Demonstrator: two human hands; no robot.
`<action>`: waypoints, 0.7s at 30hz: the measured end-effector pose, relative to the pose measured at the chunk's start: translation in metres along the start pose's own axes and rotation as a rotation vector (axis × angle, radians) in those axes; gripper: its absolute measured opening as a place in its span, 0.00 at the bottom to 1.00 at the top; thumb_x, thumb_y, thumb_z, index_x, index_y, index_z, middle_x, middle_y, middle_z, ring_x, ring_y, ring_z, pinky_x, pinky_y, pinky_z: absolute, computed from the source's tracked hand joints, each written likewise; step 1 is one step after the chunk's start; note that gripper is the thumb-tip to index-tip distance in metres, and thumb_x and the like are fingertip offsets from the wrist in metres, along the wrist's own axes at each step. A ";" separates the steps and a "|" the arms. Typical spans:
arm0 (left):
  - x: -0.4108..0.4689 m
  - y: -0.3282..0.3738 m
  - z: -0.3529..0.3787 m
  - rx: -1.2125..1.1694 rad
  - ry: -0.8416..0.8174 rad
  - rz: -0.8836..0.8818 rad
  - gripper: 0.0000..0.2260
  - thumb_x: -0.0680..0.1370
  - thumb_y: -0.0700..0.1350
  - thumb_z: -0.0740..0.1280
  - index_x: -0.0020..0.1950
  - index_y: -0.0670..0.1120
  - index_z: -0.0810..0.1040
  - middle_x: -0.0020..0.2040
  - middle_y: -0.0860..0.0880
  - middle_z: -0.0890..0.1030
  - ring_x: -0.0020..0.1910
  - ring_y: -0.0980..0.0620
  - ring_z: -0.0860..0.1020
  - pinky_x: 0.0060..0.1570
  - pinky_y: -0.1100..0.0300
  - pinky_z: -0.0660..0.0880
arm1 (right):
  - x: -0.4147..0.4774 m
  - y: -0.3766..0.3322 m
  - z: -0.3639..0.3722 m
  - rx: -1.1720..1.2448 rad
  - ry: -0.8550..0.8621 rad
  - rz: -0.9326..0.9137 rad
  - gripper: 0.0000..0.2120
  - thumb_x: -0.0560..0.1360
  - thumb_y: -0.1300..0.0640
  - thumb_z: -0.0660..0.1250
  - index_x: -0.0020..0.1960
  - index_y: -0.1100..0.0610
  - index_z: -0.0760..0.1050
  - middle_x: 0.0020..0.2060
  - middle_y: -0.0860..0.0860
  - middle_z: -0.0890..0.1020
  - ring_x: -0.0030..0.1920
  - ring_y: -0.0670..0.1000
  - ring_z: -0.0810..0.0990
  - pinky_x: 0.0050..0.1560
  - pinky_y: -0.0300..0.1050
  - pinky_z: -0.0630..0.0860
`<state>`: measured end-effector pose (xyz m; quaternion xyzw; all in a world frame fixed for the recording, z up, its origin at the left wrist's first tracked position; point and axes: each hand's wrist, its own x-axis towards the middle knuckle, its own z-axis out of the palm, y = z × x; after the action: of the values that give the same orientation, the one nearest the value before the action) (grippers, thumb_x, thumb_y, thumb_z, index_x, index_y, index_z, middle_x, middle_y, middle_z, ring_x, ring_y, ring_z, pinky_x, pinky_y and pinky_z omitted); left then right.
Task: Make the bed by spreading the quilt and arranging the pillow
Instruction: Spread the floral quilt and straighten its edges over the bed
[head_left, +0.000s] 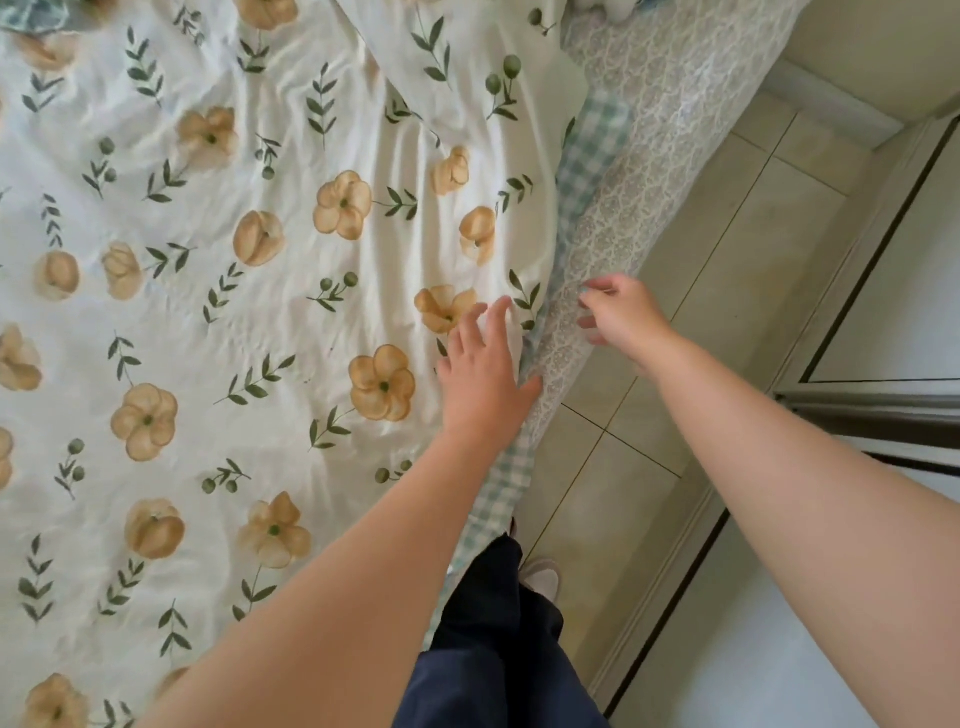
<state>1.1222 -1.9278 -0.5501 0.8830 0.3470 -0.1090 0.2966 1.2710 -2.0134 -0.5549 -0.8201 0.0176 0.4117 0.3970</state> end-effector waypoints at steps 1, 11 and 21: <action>0.009 0.001 0.001 0.021 0.002 -0.009 0.41 0.71 0.53 0.72 0.76 0.54 0.50 0.73 0.49 0.57 0.71 0.45 0.60 0.67 0.45 0.64 | 0.012 -0.009 0.001 0.074 0.032 0.034 0.08 0.80 0.57 0.60 0.59 0.54 0.70 0.54 0.53 0.79 0.52 0.54 0.81 0.55 0.51 0.80; 0.077 -0.045 -0.032 0.006 -0.071 -0.117 0.18 0.75 0.33 0.61 0.62 0.46 0.72 0.51 0.46 0.78 0.48 0.44 0.77 0.44 0.50 0.77 | 0.073 -0.101 0.015 0.459 0.008 0.117 0.31 0.67 0.34 0.69 0.63 0.51 0.75 0.56 0.51 0.83 0.56 0.53 0.82 0.53 0.49 0.80; 0.089 -0.053 -0.047 0.028 -0.121 -0.113 0.20 0.74 0.31 0.59 0.62 0.47 0.72 0.42 0.48 0.78 0.38 0.47 0.76 0.34 0.55 0.70 | 0.087 -0.132 0.031 0.238 0.247 0.083 0.16 0.76 0.49 0.69 0.60 0.55 0.73 0.50 0.48 0.80 0.52 0.49 0.80 0.51 0.41 0.76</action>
<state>1.1511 -1.8205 -0.5715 0.8580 0.3760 -0.1837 0.2980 1.3549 -1.8768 -0.5411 -0.8102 0.1485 0.3188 0.4689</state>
